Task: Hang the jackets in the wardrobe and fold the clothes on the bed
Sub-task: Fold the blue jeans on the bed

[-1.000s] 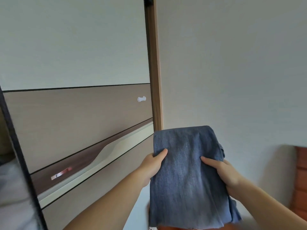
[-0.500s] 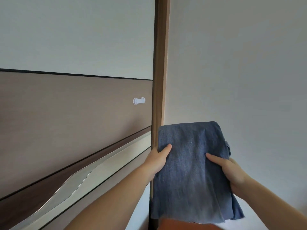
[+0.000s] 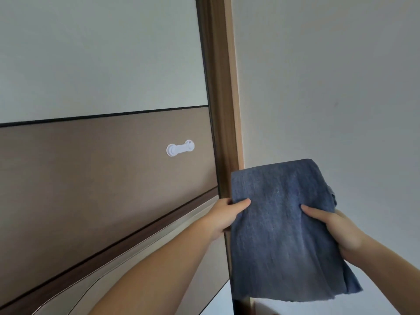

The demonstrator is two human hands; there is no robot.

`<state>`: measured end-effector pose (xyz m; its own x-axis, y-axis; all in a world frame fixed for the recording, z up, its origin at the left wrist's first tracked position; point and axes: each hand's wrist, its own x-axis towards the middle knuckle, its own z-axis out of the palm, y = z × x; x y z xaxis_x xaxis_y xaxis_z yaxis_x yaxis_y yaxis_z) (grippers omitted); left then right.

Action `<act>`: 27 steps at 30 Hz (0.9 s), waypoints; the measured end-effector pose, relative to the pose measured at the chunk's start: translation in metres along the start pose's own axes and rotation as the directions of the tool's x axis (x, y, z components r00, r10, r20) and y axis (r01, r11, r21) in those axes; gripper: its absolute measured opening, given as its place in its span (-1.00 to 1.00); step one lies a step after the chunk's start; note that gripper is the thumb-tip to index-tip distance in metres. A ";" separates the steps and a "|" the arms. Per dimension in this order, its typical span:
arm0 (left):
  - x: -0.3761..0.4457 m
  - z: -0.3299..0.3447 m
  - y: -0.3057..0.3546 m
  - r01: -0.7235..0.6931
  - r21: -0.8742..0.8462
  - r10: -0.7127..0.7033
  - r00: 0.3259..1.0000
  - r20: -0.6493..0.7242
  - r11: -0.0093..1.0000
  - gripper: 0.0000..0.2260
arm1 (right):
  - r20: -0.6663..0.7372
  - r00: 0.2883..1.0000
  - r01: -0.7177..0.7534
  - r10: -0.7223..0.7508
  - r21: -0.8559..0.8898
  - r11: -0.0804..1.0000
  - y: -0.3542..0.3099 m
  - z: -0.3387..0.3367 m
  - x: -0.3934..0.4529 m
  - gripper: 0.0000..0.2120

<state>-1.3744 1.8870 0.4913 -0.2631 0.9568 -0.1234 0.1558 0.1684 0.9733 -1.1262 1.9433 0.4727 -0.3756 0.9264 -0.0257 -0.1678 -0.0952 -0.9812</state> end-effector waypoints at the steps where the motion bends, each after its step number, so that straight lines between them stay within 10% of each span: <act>1: 0.010 0.000 0.003 0.004 0.009 -0.004 1.000 -0.002 1.000 -0.66 | 0.011 1.000 0.003 -0.003 0.009 1.000 -0.001 -0.003 0.011 -0.50; 6: 0.061 -0.001 0.016 -0.006 0.023 0.010 0.985 -0.174 1.000 -0.62 | 0.043 0.999 -0.018 0.017 0.028 0.999 -0.004 -0.019 0.057 -0.49; 8: 0.082 -0.010 0.018 -0.097 0.447 0.226 0.943 -0.244 0.889 -0.71 | 0.043 0.999 -0.030 0.029 0.023 0.999 -0.004 -0.024 0.071 -0.51; 11: 0.114 -0.028 0.019 -0.144 0.989 0.437 0.892 0.117 0.028 -0.76 | 0.010 1.000 -0.024 0.024 0.014 1.000 -0.002 -0.029 0.085 -0.57; 13: 0.132 -0.034 0.022 -0.104 0.955 0.381 0.901 0.209 -0.278 -0.67 | -0.010 1.000 -0.018 0.018 0.008 1.000 -0.001 -0.029 0.091 -0.62; 18: 0.181 -0.039 0.018 0.059 0.759 0.195 0.977 0.091 -0.649 -0.55 | -0.027 0.999 -0.040 0.040 0.008 0.999 0.002 -0.027 0.106 -0.64; 27: 0.221 -0.036 0.012 -0.045 0.465 -0.004 0.996 0.088 -0.884 -0.52 | -0.073 0.996 -0.045 0.045 -0.009 0.999 0.004 -0.014 0.124 -0.54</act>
<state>-1.4652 2.0918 0.4830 -0.1794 0.9732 -0.1439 0.3172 -0.0812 -0.9449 -1.1607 2.0632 0.4627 -0.3149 0.9455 -0.0834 -0.1420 -0.1338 -0.9808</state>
